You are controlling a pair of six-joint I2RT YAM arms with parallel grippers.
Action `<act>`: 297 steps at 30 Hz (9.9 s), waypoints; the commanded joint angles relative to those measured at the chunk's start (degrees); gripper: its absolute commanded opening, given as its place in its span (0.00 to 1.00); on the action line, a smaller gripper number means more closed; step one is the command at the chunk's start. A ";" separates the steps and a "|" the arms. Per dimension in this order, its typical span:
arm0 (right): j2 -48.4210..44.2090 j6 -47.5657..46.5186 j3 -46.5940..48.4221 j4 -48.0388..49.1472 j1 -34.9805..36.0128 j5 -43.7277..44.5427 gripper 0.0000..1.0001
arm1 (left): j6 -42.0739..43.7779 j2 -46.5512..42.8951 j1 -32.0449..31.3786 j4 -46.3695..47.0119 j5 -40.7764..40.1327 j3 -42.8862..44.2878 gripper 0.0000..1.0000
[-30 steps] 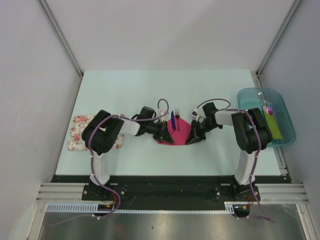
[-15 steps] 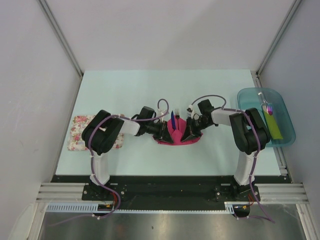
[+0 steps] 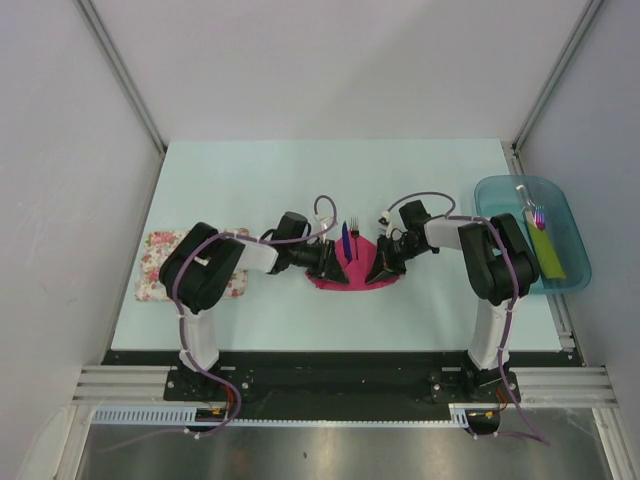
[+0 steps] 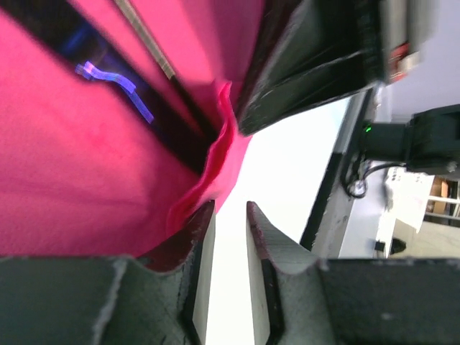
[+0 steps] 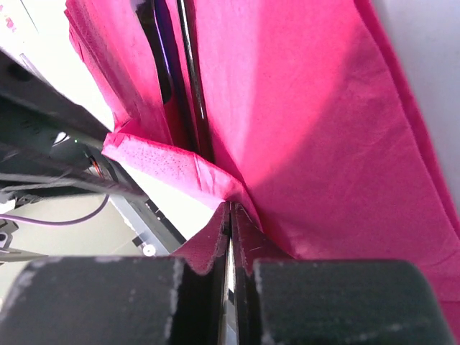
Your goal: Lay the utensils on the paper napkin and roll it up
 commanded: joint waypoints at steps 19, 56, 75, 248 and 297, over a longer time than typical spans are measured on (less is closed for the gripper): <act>1.90 0.48 -0.48 0.81 -0.64 0.76 0.03 | -16.14 8.16 -3.12 21.67 -2.10 6.26 0.29; -7.23 -0.13 2.07 -1.29 -2.48 -1.35 0.27 | -16.32 10.36 -0.83 16.40 -3.51 5.99 0.24; -7.16 -7.96 -2.24 -8.24 -13.56 5.87 0.70 | -14.03 11.68 -0.75 15.25 -3.60 6.17 0.24; 5.94 13.13 6.38 12.85 9.03 -2.93 0.62 | -10.16 -0.46 4.80 2.60 -2.98 7.05 0.34; 4.53 6.89 14.28 7.67 10.43 19.13 0.00 | 2.58 4.03 3.91 -13.05 -10.54 9.69 0.04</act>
